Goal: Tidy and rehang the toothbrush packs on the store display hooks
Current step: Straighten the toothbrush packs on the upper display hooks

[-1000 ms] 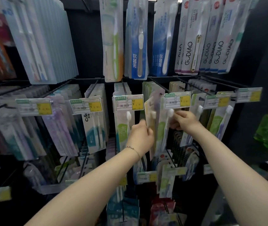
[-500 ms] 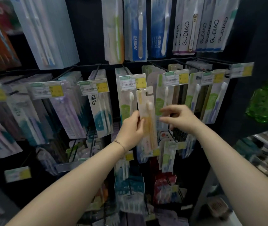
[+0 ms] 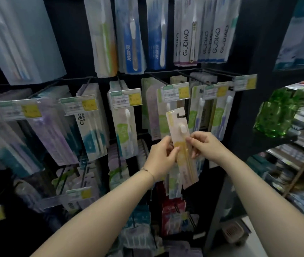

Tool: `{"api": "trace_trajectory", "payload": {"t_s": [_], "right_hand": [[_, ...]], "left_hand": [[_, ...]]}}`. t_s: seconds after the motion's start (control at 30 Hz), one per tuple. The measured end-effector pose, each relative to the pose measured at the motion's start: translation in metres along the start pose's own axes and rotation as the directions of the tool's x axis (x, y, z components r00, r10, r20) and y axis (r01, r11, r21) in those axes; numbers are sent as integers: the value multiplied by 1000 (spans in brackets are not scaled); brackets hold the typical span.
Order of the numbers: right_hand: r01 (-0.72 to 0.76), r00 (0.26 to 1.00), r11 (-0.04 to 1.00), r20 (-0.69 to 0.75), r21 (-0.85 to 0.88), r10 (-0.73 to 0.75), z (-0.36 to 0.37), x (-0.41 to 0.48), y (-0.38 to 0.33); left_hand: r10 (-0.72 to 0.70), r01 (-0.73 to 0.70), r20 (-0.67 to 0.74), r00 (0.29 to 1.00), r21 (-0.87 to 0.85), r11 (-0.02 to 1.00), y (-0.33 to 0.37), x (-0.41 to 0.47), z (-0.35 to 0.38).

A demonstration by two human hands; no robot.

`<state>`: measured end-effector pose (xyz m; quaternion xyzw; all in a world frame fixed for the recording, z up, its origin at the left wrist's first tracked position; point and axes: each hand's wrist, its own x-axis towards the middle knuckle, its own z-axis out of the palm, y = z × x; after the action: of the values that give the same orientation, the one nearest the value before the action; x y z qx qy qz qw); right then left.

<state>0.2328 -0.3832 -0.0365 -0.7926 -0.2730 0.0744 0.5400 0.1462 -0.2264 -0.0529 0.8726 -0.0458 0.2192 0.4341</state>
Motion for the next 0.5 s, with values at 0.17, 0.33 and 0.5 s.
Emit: {"api": "trace_trajectory", "payload": {"t_s": [0.17, 0.33, 0.5], "right_hand": [[-48, 999, 998, -14, -47, 48, -34, 18, 19], [-6, 997, 989, -80, -146, -5, -69, 43, 27], [64, 987, 976, -131, -208, -93, -88, 66, 26]], "left_hand": [[-66, 66, -5, 998, -9, 998, 15, 29, 41], [-188, 185, -1, 982, -161, 969, 23, 71, 69], [-228, 204, -84, 970, -232, 951, 27, 100, 83]]}}
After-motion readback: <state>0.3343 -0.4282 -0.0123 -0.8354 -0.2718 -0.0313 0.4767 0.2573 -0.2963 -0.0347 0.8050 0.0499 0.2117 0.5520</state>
